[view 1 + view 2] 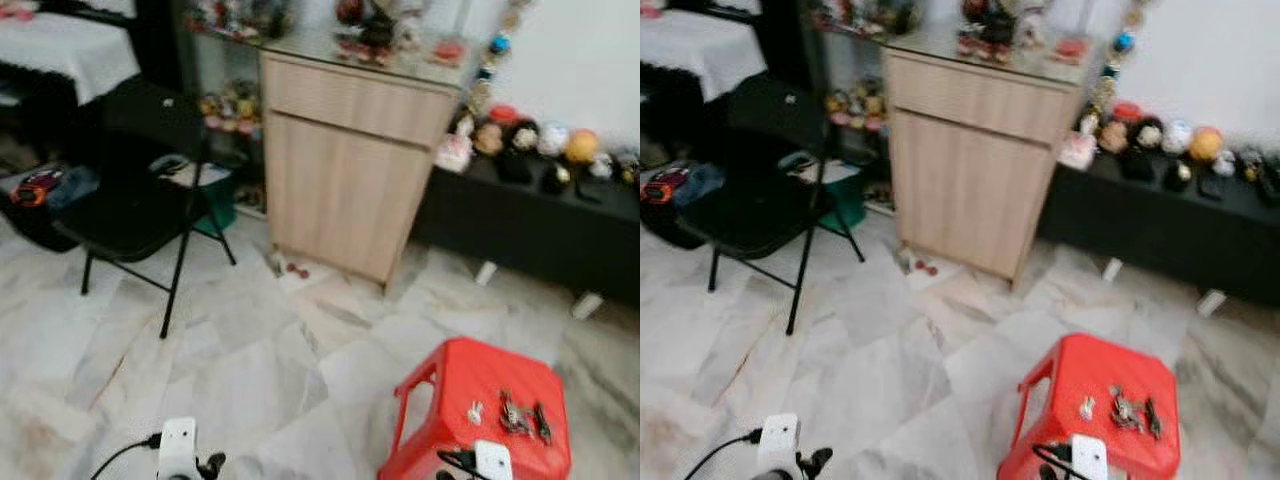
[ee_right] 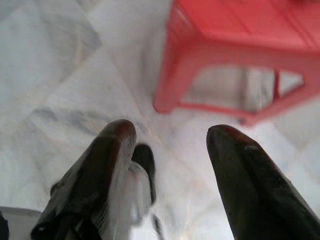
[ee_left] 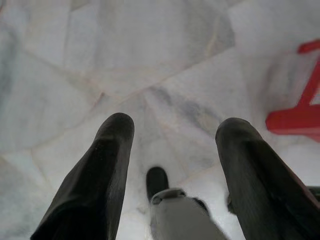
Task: Hang keys on a hook
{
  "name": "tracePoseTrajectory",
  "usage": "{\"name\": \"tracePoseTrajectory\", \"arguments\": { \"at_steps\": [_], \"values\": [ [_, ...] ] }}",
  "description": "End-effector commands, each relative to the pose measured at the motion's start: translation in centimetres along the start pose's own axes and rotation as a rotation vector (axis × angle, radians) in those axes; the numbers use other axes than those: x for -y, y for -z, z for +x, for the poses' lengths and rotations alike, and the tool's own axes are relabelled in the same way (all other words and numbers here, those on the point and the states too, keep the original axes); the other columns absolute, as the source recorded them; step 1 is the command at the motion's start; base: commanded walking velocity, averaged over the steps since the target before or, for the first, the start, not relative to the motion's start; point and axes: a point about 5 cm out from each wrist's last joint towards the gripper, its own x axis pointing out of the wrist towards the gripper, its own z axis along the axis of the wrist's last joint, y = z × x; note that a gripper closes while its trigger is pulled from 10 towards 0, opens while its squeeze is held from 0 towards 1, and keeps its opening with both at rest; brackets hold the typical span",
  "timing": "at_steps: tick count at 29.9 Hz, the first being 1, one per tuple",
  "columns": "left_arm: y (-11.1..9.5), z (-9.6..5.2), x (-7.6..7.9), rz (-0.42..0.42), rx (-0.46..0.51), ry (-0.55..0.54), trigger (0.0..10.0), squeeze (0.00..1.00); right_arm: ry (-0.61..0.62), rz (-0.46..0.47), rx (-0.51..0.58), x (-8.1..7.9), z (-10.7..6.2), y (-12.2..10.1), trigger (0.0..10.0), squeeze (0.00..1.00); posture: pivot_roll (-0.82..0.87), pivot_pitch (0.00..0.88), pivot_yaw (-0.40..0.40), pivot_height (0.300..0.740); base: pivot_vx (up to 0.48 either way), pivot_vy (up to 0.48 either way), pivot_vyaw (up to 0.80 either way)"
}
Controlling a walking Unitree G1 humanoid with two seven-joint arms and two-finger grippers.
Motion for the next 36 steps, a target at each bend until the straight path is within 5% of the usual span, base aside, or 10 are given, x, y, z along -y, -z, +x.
{"name": "tracePoseTrajectory", "arguments": {
  "at_steps": [1,21,36],
  "values": [
    [0.23,-0.07,-0.11,0.006,-0.007,0.001,10.0,0.0,-0.004,0.002,0.023,-0.25,0.17,-0.67,10.0,0.0,0.04,0.0,-0.063,0.74,0.0,0.0,-0.8],
    [0.47,-0.1,0.04,0.014,-0.01,0.005,10.0,0.0,-0.005,-0.003,0.024,-0.11,0.07,-0.44,10.0,0.0,0.02,0.0,-0.056,0.74,0.0,0.0,-0.8],
    [0.97,-0.22,0.17,0.022,-0.019,0.012,10.0,0.0,-0.007,0.014,0.036,0.0,-0.05,-0.19,10.0,0.0,0.03,0.0,-0.061,0.74,0.0,0.0,0.0]
  ]
}}
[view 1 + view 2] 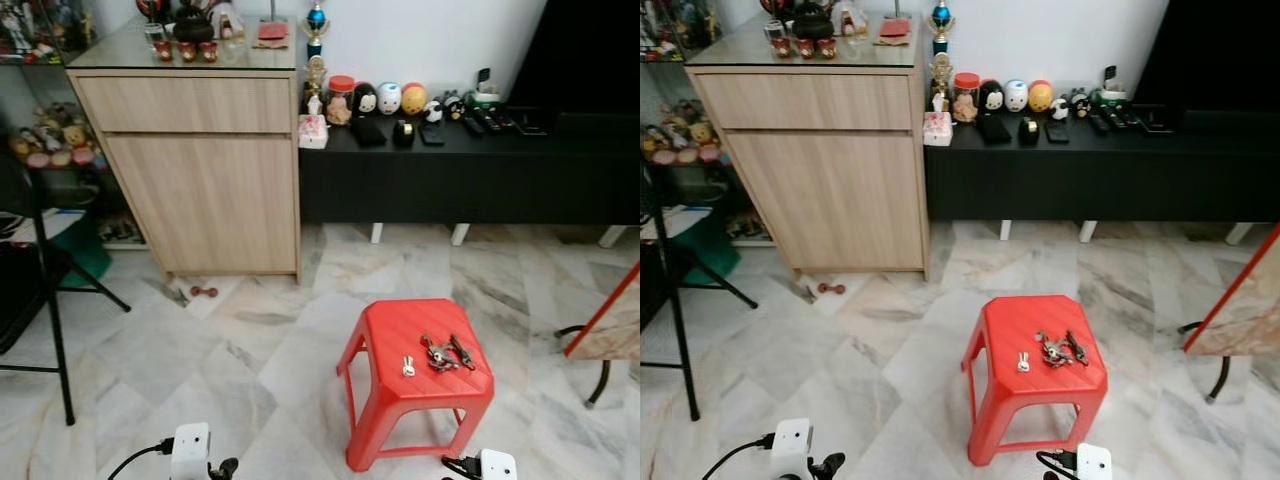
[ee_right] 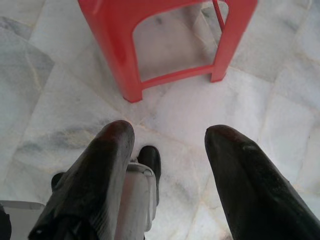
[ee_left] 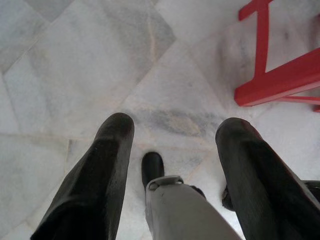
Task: Hang keys on a hook
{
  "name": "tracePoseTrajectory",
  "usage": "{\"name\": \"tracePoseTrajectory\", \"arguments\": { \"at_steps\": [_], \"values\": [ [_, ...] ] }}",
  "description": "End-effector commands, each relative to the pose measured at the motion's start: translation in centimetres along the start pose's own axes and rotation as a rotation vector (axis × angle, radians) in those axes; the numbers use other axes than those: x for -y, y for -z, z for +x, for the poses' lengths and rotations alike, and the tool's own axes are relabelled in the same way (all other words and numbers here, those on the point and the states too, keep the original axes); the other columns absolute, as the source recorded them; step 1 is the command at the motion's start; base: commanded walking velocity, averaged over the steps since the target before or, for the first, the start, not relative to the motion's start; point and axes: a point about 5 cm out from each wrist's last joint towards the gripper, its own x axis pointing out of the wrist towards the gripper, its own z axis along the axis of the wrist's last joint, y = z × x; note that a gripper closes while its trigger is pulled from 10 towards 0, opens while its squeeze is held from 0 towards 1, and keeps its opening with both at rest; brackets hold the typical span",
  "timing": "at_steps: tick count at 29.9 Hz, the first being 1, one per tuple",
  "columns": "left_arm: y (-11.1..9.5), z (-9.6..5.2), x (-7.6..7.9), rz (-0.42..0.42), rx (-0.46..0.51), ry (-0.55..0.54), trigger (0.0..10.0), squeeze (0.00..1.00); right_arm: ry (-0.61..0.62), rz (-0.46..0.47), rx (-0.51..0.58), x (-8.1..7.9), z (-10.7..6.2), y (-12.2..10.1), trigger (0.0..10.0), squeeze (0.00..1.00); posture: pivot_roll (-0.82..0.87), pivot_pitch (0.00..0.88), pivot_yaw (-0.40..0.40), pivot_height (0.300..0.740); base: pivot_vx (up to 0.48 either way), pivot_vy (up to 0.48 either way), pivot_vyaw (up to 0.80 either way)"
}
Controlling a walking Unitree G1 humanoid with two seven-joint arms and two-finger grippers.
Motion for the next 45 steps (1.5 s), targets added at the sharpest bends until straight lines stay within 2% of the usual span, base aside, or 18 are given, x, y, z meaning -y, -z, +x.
{"name": "tracePoseTrajectory", "arguments": {
  "at_steps": [1,28,36,45],
  "values": [
    [0.0,0.0,0.1,0.017,-0.002,0.005,10.0,0.0,0.01,0.005,0.013,0.4,-0.1,-0.1,10.0,0.0,0.03,0.0,-0.062,0.74,0.0,0.0,0.0],
    [-1.3,0.3,0.4,-0.003,0.032,0.011,10.0,0.0,0.021,0.025,0.029,0.3,0.1,-0.7,10.0,0.0,0.03,0.0,-0.066,0.74,0.0,-0.322,0.0],
    [-1.2,0.3,0.4,-0.025,0.026,-0.002,10.0,0.0,0.024,0.027,0.035,0.4,0.1,-0.7,10.0,0.0,0.03,0.0,-0.068,0.74,0.0,0.0,0.0],
    [-1.3,0.2,0.4,-0.066,0.066,-0.002,10.0,0.0,0.026,0.03,0.064,0.4,0.0,-0.8,10.0,0.0,0.03,0.0,-0.068,0.74,0.0,0.0,0.0]
  ]
}}
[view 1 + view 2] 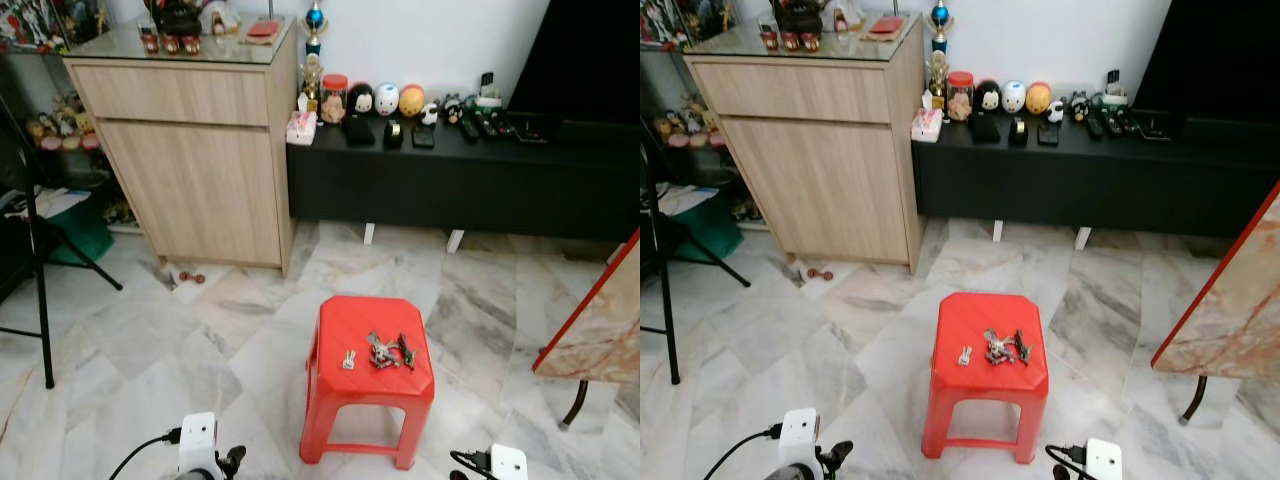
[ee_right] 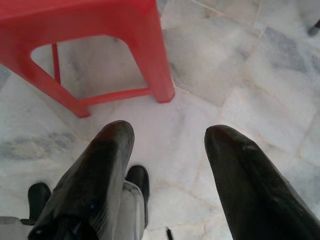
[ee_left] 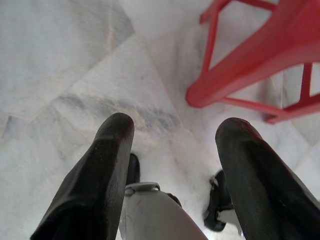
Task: Hang keys on a hook
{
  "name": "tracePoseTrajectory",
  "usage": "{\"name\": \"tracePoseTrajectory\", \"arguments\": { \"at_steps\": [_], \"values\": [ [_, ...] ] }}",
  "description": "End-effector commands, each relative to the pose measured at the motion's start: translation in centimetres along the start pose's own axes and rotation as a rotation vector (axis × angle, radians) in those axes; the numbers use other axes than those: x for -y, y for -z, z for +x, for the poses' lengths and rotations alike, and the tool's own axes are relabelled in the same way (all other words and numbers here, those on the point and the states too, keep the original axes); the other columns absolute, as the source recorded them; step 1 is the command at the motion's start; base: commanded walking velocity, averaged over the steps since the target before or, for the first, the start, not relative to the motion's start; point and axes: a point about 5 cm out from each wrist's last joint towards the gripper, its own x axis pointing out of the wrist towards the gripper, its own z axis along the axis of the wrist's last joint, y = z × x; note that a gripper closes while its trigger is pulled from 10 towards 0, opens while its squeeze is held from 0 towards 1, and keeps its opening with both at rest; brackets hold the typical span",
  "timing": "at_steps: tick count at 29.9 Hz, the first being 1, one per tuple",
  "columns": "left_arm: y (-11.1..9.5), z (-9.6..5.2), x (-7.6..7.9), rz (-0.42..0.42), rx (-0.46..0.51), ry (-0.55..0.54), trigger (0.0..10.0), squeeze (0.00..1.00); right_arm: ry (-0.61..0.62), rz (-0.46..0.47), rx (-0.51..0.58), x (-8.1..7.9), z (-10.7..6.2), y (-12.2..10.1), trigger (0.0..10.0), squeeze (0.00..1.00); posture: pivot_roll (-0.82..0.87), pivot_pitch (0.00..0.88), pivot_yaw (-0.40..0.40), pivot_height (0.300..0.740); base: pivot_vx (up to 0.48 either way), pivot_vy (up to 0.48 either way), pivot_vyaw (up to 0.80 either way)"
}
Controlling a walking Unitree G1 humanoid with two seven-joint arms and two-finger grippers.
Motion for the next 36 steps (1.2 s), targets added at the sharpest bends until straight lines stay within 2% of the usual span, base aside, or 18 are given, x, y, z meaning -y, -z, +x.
{"name": "tracePoseTrajectory", "arguments": {
  "at_steps": [1,6,8,12,14,16,18,19,20,21,22,25,26,27,28,31,34,36],
  "values": [
    [-0.2,-0.1,-0.6,-0.02,0.023,-0.014,10.0,0.0,-0.003,0.007,0.027,-0.1,0.0,-0.2,10.0,0.0,0.02,0.0,-0.067,0.74,0.0,0.0,0.0],
    [-0.5,-0.1,-0.7,-0.033,0.044,-0.022,10.0,0.0,-0.006,0.016,0.052,-0.1,-0.1,-0.3,10.0,0.0,0.02,0.0,-0.067,0.74,0.0,0.0,0.0],
    [-1.5,0.0,-1.2,-0.064,0.096,-0.04,10.0,0.0,-0.026,-0.024,0.097,-0.1,-0.1,-0.7,10.0,0.0,0.01,0.0,-0.066,0.74,0.0,0.0,0.0],
    [-2.9,0.1,-0.6,0.006,0.159,0.004,10.0,0.0,-0.003,-0.027,0.157,0.0,-0.3,-1.1,10.0,0.0,0.02,0.0,-0.06,0.74,0.0,0.0,0.0],
    [-3.1,0.2,-0.5,0.012,0.171,0.009,10.0,0.0,0.001,-0.038,0.164,0.1,-0.3,-1.1,10.0,0.0,0.02,0.0,-0.06,0.74,0.0,0.0,0.0],
    [-4.3,0.2,-0.2,0.005,0.244,0.024,10.0,0.0,-0.013,-0.063,0.199,0.0,-0.4,-1.4,10.0,0.0,0.01,0.0,-0.057,0.74,0.0,0.0,0.0],
    [-6.3,-0.1,0.0,0.018,0.366,0.05,10.0,0.0,-0.034,-0.079,0.243,-0.1,-0.5,-1.8,10.0,0.0,0.01,0.0,-0.057,0.74,0.0,0.0,0.0],
    [-6.3,-0.1,0.0,0.018,0.366,0.05,10.0,0.0,-0.034,-0.079,0.243,-0.1,-0.5,-1.8,10.0,0.0,0.01,0.0,-0.057,0.74,0.0,0.0,0.0],
    [-7.2,-0.2,0.1,0.025,0.418,0.061,10.0,0.0,-0.049,-0.1,0.3,-0.8,-0.2,-3.5,10.0,0.0,0.01,0.0,-0.057,0.74,0.0,0.0,0.0],
    [-8.8,-0.6,0.4,0.047,0.516,0.085,10.0,0.0,-0.092,-0.164,0.474,-3.7,0.6,-9.7,10.0,0.0,0.01,0.0,-0.06,0.74,0.0,0.0,0.0],
    [-9.3,-0.8,0.6,0.054,0.55,0.095,10.0,0.0,-0.104,-0.181,0.529,-4.5,0.6,-11.4,10.0,0.0,0.01,0.0,-0.059,0.74,0.0,0.0,0.0],
    [-10.4,-1.4,0.8,0.069,0.632,0.114,10.0,0.0,-0.11,-0.182,0.633,-5.0,0.1,-13.4,10.0,0.0,0.01,0.0,-0.058,0.74,0.0,0.0,0.0],
    [-10.4,-1.4,0.8,0.069,0.632,0.114,10.0,0.0,-0.11,-0.182,0.633,-5.0,0.1,-13.4,10.0,0.0,0.01,0.0,-0.058,0.74,0.0,0.0,0.0],
    [-11.2,-2.0,1.0,0.082,0.702,0.13,10.0,0.0,-0.106,-0.165,0.75,-5.1,-0.7,-15.1,10.0,0.0,0.01,0.0,-0.058,0.74,0.0,0.0,0.0],
    [-11.2,-2.0,1.0,0.082,0.702,0.13,10.0,0.0,-0.106,-0.165,0.75,-5.1,-0.7,-15.1,10.0,0.0,0.01,0.0,-0.058,0.74,0.0,0.0,0.0],
    [-11.6,-3.3,1.4,0.117,0.785,0.149,10.0,0.0,-0.112,-0.189,0.873,-5.4,-1.9,-16.7,10.0,0.0,0.0,0.0,-0.061,0.74,0.0,0.0,0.0],
    [-12.0,-4.7,1.3,0.144,0.854,0.151,10.0,0.0,-0.106,-0.181,0.923,-5.3,-2.6,-16.9,10.0,0.0,0.0,0.0,-0.062,0.74,0.0,0.0,0.0],
    [-12.0,-5.0,1.2,0.151,0.864,0.149,10.0,0.0,-0.104,-0.177,0.925,-5.2,-2.8,-16.7,10.0,0.0,0.01,0.0,-0.067,0.74,0.0,0.0,0.0]
  ]
}}
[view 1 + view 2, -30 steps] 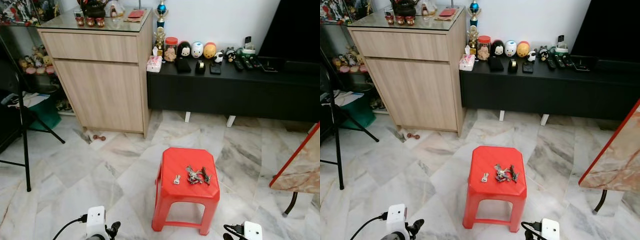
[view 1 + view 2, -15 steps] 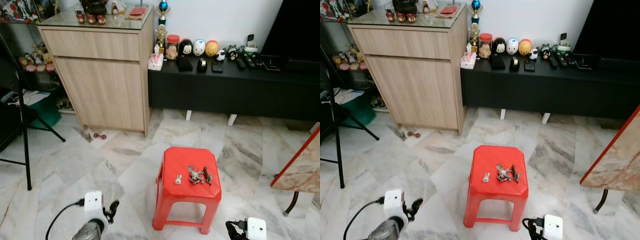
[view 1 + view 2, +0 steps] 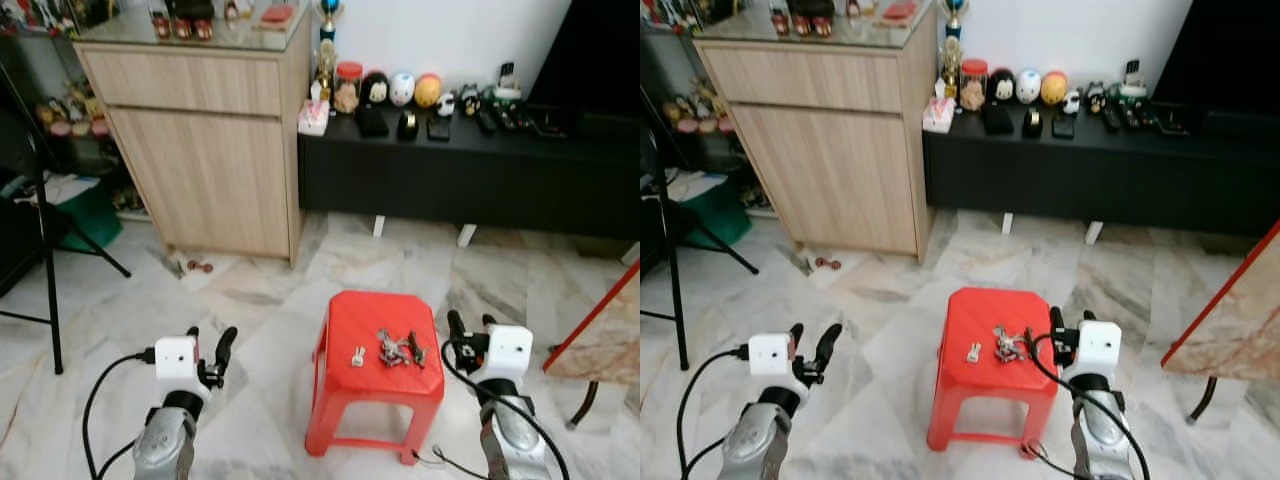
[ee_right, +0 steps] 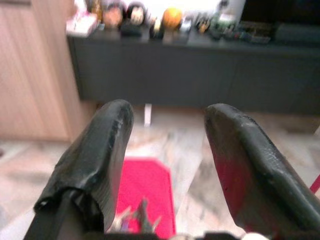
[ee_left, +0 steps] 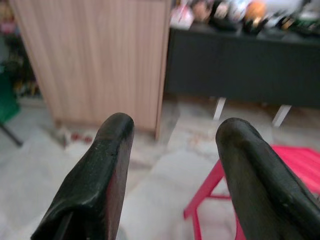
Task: Hang keys on a hook
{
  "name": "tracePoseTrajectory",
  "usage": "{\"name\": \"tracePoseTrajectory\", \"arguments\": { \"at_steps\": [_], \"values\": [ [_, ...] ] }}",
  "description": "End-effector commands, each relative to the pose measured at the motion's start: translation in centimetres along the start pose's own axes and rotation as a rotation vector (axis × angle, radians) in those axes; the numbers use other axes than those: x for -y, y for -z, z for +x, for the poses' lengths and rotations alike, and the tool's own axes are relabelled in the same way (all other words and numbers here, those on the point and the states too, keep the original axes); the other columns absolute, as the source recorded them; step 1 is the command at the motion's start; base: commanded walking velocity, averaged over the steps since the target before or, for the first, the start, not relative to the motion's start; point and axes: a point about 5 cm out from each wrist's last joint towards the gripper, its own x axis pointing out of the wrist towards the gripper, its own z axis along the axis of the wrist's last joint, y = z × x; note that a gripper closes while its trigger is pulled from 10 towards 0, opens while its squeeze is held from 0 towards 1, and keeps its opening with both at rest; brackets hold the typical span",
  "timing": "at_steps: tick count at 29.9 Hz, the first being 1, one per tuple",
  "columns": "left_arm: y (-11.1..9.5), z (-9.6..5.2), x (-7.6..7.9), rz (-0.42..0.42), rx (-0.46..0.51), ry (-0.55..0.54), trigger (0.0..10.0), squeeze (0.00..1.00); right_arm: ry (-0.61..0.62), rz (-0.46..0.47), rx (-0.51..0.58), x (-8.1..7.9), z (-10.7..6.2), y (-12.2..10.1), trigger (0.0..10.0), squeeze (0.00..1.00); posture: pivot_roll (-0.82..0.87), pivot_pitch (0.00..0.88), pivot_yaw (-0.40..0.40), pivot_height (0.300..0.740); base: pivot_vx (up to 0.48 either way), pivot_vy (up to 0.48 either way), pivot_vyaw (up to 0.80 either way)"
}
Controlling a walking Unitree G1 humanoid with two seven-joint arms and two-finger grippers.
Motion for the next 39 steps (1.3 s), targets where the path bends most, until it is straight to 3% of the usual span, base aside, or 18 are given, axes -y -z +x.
{"name": "tracePoseTrajectory", "arguments": {
  "at_steps": [1,12,16,21,24,25,26,27,29,30,31,33,36,39],
  "values": [
    [-0.4,-0.4,-0.1,0.026,0.013,0.009,10.0,0.0,0.012,0.0,0.006,0.2,-0.7,0.1,10.0,0.0,0.01,0.0,-0.068,0.74,0.0,0.0,0.0],
    [-2.1,-3.7,-1.1,0.043,0.026,-0.05,10.0,0.0,0.117,-0.023,-0.132,1.7,-7.9,3.0,10.0,0.0,0.01,0.0,-0.071,0.74,0.0,0.0,0.0],
    [-2.0,-3.9,-1.1,0.04,-0.001,-0.049,10.0,0.0,0.149,-0.025,-0.19,1.9,-8.5,4.1,10.0,0.0,0.01,0.0,-0.067,0.74,0.0,0.0,0.0],
    [-1.6,-3.3,-0.9,0.019,-0.048,-0.036,10.0,0.0,0.163,0.002,-0.206,2.0,-7.7,3.9,10.0,0.0,0.01,0.0,-0.063,0.74,0.0,0.0,0.0],
    [0.1,-2.4,-0.4,-0.039,-0.143,-0.003,10.0,0.0,0.168,0.057,-0.254,1.9,-6.9,4.7,10.0,0.0,0.02,0.0,-0.065,0.74,0.0,0.0,0.0],
    [1.2,-2.0,-0.6,-0.017,-0.183,-0.016,10.0,0.0,0.187,0.078,-0.318,1.9,-6.6,5.8,10.0,0.0,0.02,0.0,-0.061,0.74,0.0,0.0,0.0],
    [2.3,-1.7,-0.7,-0.048,-0.233,-0.034,10.0,0.0,0.207,0.1,-0.399,1.7,-6.5,7.0,10.0,0.0,0.0,0.0,-0.062,0.74,0.0,0.0,0.0],
    [2.3,-1.7,-0.7,-0.048,-0.233,-0.034,10.0,0.0,0.207,0.1,-0.399,1.7,-6.5,7.0,10.0,0.0,0.0,0.0,-0.062,0.74,0.0,0.0,0.0],
    [4.6,-1.4,-0.5,-0.038,-0.367,-0.026,10.0,0.0,0.192,0.106,-0.527,1.1,-6.7,8.5,10.0,0.0,0.02,0.0,-0.062,0.74,0.0,0.0,0.0],
    [4.6,-1.4,-0.5,-0.038,-0.367,-0.026,10.0,0.0,0.192,0.106,-0.527,1.1,-6.7,8.5,10.0,0.0,0.02,0.0,-0.062,0.74,0.0,0.0,0.0],
    [5.6,-1.6,-0.6,-0.038,-0.443,-0.038,10.0,0.0,0.21,0.156,-0.591,1.0,-7.0,9.1,10.0,0.0,0.01,0.0,-0.054,0.74,0.0,0.0,0.0],
    [6.1,-1.9,-0.7,-0.056,-0.476,-0.051,10.0,0.0,0.207,0.157,-0.62,0.9,-7.2,9.4,10.0,0.0,0.0,0.0,-0.052,0.74,0.0,0.0,0.0],
    [7.6,-2.8,-0.8,-0.029,-0.578,-0.047,10.0,0.0,0.141,0.138,-0.712,0.4,-7.8,10.3,10.0,0.0,0.01,0.0,-0.049,0.74,0.0,0.0,0.0],
    [9.3,-4.3,-1.1,-0.063,-0.701,-0.087,10.0,0.0,0.085,0.081,-0.788,0.0,-8.7,11.1,10.0,0.0,0.01,0.0,-0.056,0.74,0.0,0.0,0.0]
  ]
}}
